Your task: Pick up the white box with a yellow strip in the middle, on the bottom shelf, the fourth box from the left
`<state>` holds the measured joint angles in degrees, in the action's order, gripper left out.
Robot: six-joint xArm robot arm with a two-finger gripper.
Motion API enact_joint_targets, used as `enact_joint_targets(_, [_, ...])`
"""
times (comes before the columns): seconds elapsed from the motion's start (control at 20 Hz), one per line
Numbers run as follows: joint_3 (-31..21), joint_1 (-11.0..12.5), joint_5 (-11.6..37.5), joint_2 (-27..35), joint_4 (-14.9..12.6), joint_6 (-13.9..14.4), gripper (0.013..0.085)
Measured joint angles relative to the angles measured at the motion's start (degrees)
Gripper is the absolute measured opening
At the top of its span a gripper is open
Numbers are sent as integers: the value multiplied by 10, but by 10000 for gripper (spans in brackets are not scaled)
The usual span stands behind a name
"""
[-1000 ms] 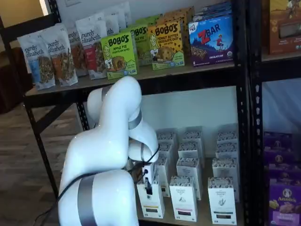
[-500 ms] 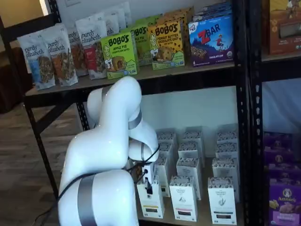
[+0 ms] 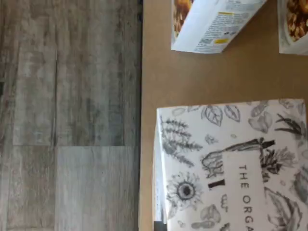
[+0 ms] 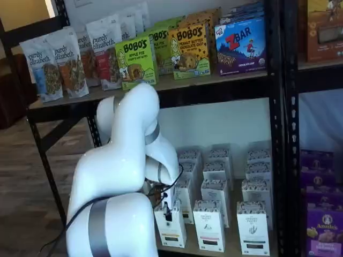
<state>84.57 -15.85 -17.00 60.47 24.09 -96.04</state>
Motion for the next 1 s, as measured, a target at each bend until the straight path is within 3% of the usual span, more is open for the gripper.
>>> enact_joint_targets(0.2, [-26, -2, 5, -17, 10, -9, 530])
enact_joint_targets(0.75, [-117, -9, 23, -72, -10, 12, 530])
enact_joint_targets(1.0, [-163, -18, 29, -103, 18, -8, 530])
